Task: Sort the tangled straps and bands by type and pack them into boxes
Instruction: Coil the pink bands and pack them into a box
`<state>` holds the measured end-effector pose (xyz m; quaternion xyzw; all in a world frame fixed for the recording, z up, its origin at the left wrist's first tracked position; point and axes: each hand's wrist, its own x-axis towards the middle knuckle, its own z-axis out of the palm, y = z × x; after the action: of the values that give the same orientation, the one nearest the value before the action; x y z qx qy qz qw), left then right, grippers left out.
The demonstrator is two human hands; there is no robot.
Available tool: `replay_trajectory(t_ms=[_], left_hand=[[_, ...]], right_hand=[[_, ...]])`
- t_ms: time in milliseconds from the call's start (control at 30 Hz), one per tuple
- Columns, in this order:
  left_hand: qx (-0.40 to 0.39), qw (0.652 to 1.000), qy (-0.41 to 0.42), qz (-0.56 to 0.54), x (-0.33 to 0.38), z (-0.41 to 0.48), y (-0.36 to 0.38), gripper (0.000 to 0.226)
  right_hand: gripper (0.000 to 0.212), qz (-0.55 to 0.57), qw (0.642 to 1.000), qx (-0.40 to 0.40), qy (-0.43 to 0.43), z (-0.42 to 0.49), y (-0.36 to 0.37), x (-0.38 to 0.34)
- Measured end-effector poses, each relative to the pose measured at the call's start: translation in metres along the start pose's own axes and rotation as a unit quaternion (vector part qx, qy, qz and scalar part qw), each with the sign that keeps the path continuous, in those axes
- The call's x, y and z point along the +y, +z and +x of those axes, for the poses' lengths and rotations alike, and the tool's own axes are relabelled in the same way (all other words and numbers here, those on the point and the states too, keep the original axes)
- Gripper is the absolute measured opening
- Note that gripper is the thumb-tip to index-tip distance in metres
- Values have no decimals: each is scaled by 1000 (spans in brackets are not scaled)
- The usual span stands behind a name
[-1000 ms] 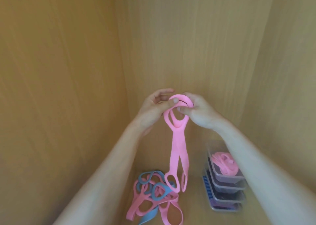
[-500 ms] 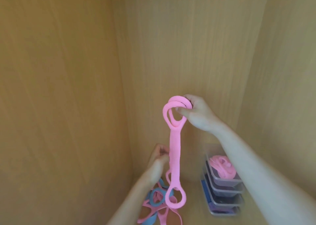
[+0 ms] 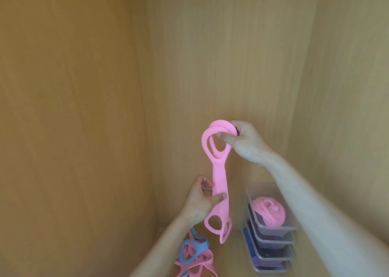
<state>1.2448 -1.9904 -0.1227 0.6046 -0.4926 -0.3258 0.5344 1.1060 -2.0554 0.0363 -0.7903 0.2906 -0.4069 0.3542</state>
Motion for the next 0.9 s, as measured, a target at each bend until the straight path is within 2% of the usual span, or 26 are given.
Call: replay_trajectory(t_ms=[200, 333, 500, 633, 700, 767, 900], left_hand=[[-5, 1000, 20, 12, -2, 3, -4, 11], [6, 1000, 1, -7, -7, -3, -10, 19], [26, 999, -31, 0, -12, -8, -12, 24], [29, 998, -52, -11, -15, -12, -12, 30], [24, 999, -46, -16, -16, -13, -13, 26], [18, 999, -33, -7, -19, -14, -14, 20], [7, 999, -36, 6, -26, -16, -13, 25]], right_hand=[[20, -1, 1000, -6, -13, 0, -1, -2], [20, -2, 1000, -12, -5, -1, 0, 5], [39, -26, 1000, -14, 11, -3, 11, 19], [25, -66, 997, 38, -26, -3, 17, 24], [28, -87, 993, 56, -49, -4, 18, 25], [30, -100, 991, 58, -61, -5, 18, 26], [32, -126, 990, 28, -50, -7, 20, 28]])
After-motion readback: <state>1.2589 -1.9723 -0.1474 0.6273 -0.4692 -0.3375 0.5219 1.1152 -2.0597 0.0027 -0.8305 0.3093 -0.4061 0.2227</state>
